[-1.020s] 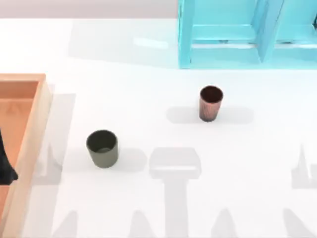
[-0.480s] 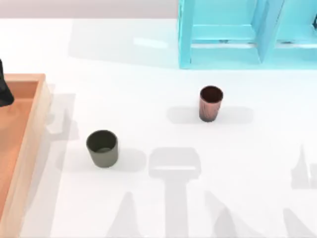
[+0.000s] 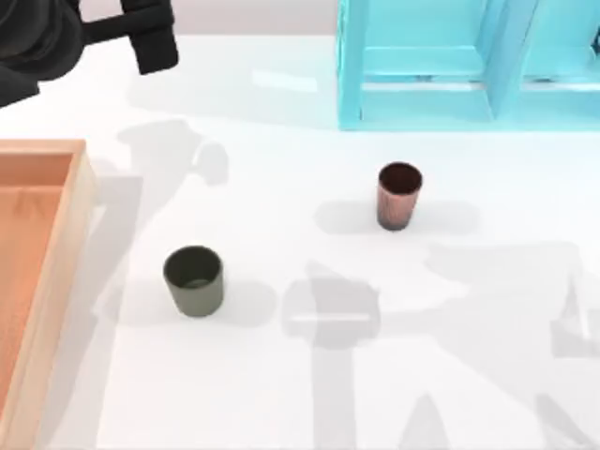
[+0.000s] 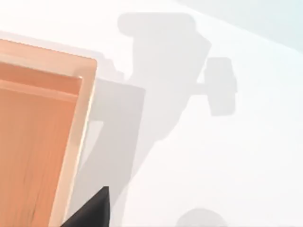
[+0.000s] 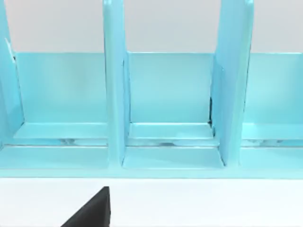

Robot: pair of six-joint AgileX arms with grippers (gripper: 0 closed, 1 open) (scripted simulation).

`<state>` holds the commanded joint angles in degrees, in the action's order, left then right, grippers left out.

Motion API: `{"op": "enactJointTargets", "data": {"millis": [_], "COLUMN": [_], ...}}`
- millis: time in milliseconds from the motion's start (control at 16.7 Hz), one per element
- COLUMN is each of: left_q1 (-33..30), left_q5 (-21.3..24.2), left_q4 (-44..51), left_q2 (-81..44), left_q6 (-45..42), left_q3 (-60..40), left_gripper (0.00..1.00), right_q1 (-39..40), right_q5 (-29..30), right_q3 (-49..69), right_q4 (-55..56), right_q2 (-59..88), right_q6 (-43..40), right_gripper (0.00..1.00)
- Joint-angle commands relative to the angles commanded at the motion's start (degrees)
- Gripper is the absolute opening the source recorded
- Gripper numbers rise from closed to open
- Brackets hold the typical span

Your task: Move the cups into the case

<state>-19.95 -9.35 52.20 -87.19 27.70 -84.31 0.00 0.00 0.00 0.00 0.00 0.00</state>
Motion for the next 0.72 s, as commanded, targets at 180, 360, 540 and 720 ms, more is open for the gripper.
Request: {"op": "enactJointTargets", "data": {"millis": [180,360,540,720], "left_q1": [-5.51,-11.08,-16.39,-20.83], "left_q5": [-1.48,-2.36,-2.64,-2.49], "left_q4": [11.91,21.94,29.51,34.42], "left_q2": [-17.79,-33.54,-46.53,-56.24], "left_q6": [3.53,6.71,9.56,11.97], "left_q3": [-17.90,-35.59,-52.33,-66.56], "left_gripper": [1.00,1.00,1.00,1.00], "right_q1": [0.00,0.00,0.00,0.00], "right_q5": [0.00,0.00,0.00,0.00], "right_q3": [0.00,0.00,0.00,0.00], "right_q4": [0.00,0.00,0.00,0.00], "right_q2": [0.00,0.00,0.00,0.00], "right_q6": [0.00,0.00,0.00,0.00], "right_gripper": [1.00,1.00,1.00,1.00]}}
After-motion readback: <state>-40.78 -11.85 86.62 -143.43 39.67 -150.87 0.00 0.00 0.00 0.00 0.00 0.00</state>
